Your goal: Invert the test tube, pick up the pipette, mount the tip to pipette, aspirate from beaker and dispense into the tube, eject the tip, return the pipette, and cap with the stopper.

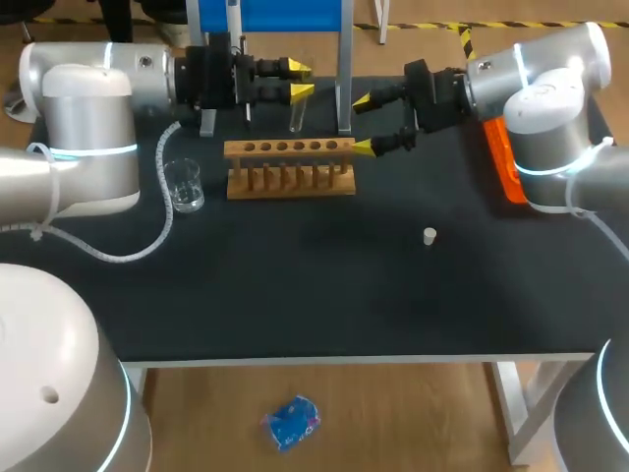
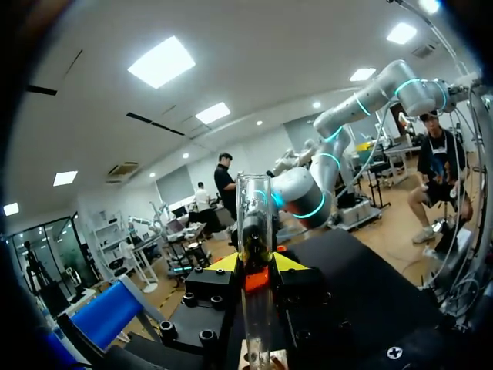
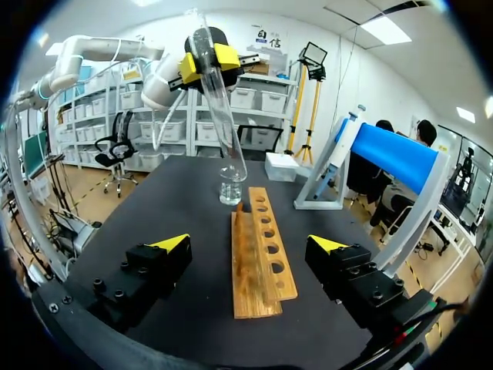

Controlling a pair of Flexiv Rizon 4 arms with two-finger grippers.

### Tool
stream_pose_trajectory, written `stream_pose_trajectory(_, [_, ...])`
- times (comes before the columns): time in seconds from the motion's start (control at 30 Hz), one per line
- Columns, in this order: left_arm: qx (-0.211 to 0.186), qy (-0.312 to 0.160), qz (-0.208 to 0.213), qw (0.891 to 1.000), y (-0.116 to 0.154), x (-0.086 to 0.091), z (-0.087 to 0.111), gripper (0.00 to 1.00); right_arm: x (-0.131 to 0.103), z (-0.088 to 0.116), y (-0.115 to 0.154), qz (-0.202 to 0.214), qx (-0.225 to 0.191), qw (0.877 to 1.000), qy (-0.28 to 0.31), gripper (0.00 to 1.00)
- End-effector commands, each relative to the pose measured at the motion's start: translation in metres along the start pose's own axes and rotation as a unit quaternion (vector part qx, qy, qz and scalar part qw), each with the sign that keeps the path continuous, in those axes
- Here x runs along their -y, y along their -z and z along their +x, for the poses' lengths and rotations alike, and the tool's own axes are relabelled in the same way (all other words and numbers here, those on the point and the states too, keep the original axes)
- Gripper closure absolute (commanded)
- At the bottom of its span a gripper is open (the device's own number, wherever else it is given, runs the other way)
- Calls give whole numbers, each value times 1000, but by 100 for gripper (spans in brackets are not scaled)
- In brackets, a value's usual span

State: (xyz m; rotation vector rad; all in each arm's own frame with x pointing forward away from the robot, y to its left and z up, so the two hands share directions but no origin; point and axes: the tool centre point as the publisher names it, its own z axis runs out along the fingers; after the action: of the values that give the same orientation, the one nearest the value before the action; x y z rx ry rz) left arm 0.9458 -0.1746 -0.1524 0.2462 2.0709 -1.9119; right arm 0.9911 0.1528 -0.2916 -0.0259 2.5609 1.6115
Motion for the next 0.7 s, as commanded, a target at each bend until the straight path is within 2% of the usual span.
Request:
stream_pose_trajectory(0.03, [13, 40, 9, 999, -6, -11, 0, 100, 1, 0, 0, -1, 0, 1000, 0, 0])
stream_pose_trajectory(0.17, [21, 77, 23, 997, -9, -19, -4, 100, 1, 0, 0, -1, 0, 1000, 0, 0])
stream_pose_trajectory(0.2, [17, 80, 15, 997, -9, -20, -5, 100, 1, 0, 0, -1, 0, 1000, 0, 0])
stream_pose_trajectory(0.7, [25, 76, 12, 997, -8, -21, -7, 100, 1, 0, 0, -1, 0, 1000, 0, 0])
